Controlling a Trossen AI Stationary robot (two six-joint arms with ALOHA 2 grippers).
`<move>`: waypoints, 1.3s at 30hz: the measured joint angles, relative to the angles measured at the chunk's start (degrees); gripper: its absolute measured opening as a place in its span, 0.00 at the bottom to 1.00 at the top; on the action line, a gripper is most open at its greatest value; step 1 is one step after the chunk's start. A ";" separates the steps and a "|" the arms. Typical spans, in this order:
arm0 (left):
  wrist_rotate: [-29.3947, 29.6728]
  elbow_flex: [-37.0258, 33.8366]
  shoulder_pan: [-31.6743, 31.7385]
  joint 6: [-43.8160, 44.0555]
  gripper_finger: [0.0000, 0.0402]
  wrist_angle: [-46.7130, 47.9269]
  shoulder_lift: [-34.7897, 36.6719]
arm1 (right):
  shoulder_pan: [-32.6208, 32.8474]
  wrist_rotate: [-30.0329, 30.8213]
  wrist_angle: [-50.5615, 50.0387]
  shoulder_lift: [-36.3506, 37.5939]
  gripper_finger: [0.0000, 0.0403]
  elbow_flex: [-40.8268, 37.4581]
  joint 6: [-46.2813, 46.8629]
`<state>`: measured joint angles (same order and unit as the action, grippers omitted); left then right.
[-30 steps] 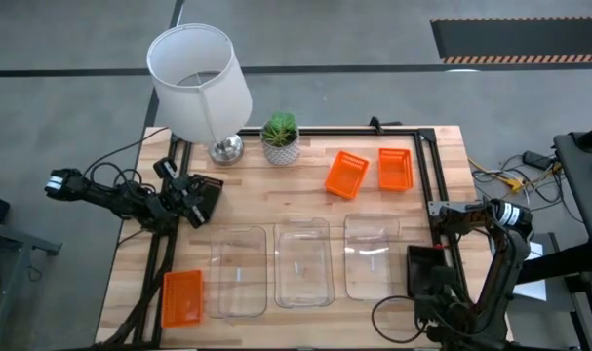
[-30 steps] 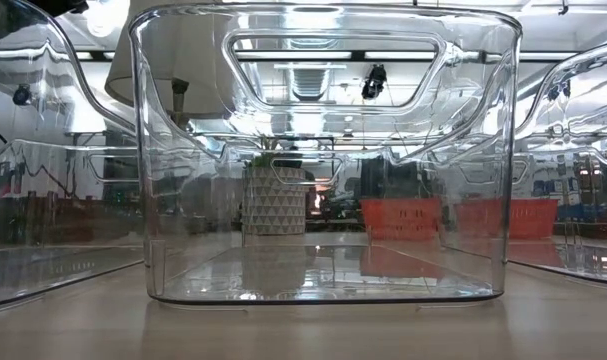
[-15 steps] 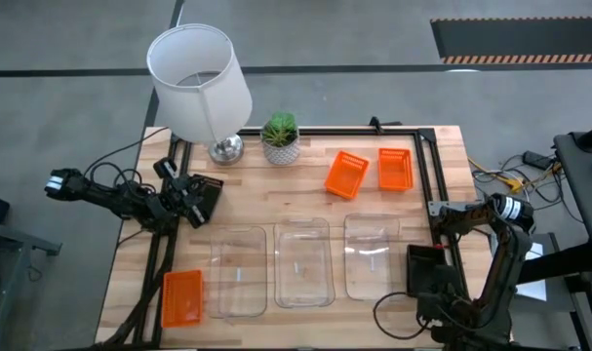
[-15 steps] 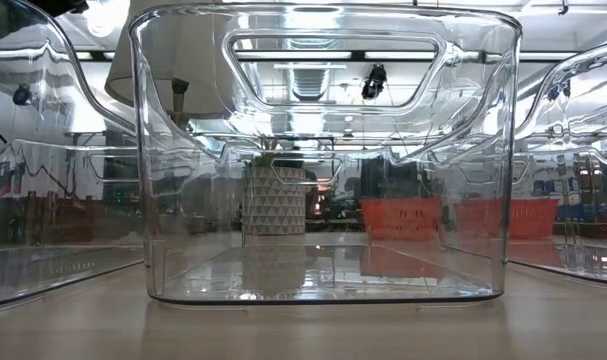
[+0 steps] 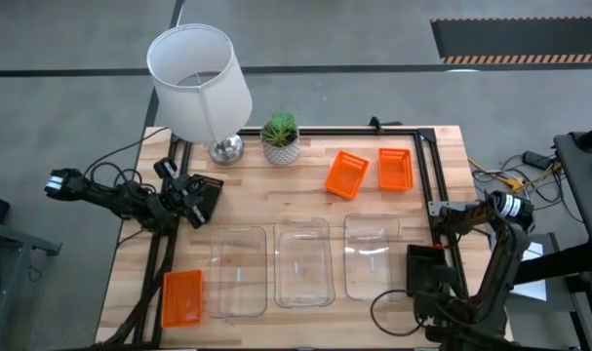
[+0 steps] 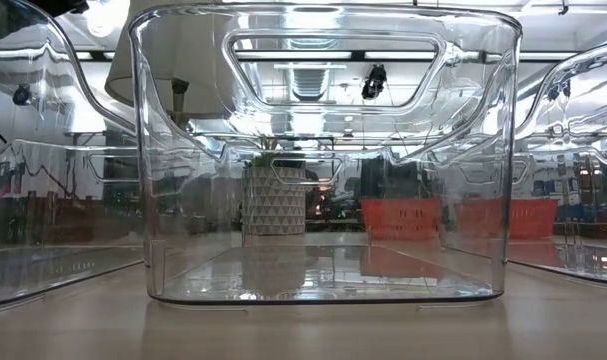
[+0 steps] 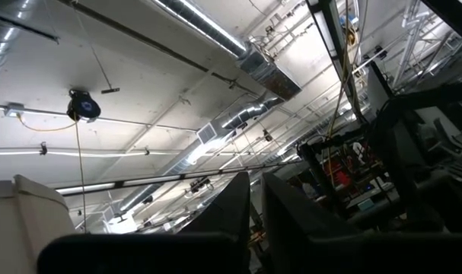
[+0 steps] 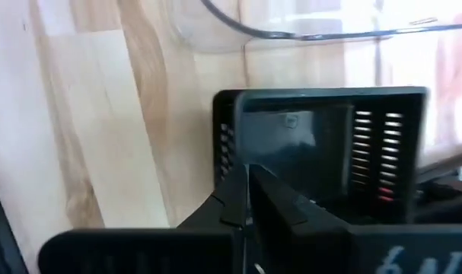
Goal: Stack baskets by color
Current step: Stack the top center black bin on the right black bin, then stack the center transparent bin on the left transparent bin
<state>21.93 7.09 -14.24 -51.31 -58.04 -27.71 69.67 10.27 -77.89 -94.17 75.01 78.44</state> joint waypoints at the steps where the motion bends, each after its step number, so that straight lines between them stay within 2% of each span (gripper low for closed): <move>1: 0.00 0.00 0.00 0.00 0.05 0.00 0.00 | -0.07 0.01 1.08 0.00 0.02 -0.46 0.04; 4: 0.00 0.00 0.00 0.00 0.05 0.00 -0.28 | -0.28 0.28 0.92 0.08 0.02 -0.49 0.01; 12: 0.00 0.00 -0.02 0.05 0.05 -0.05 -1.64 | -2.17 1.80 -9.77 2.47 0.02 3.80 3.92; 19: -0.14 0.00 -0.03 4.46 0.05 -0.31 -1.37 | -2.25 1.80 -2.30 3.68 0.02 2.01 4.21; 24: -0.31 0.02 -0.05 4.53 0.05 -0.10 -1.37 | -2.21 1.78 4.16 2.51 0.02 -1.63 4.23; 31: -0.61 0.11 -0.05 4.68 0.05 -0.02 -1.45 | -2.18 -0.11 7.99 0.13 0.02 -6.03 4.75; 39: -1.55 0.12 -0.05 6.43 0.05 -0.08 -2.07 | -2.21 -0.41 6.68 2.81 0.02 -1.93 4.68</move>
<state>20.38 7.21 -14.28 -44.88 -58.12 -29.78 67.46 9.85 -71.22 -91.36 73.07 83.12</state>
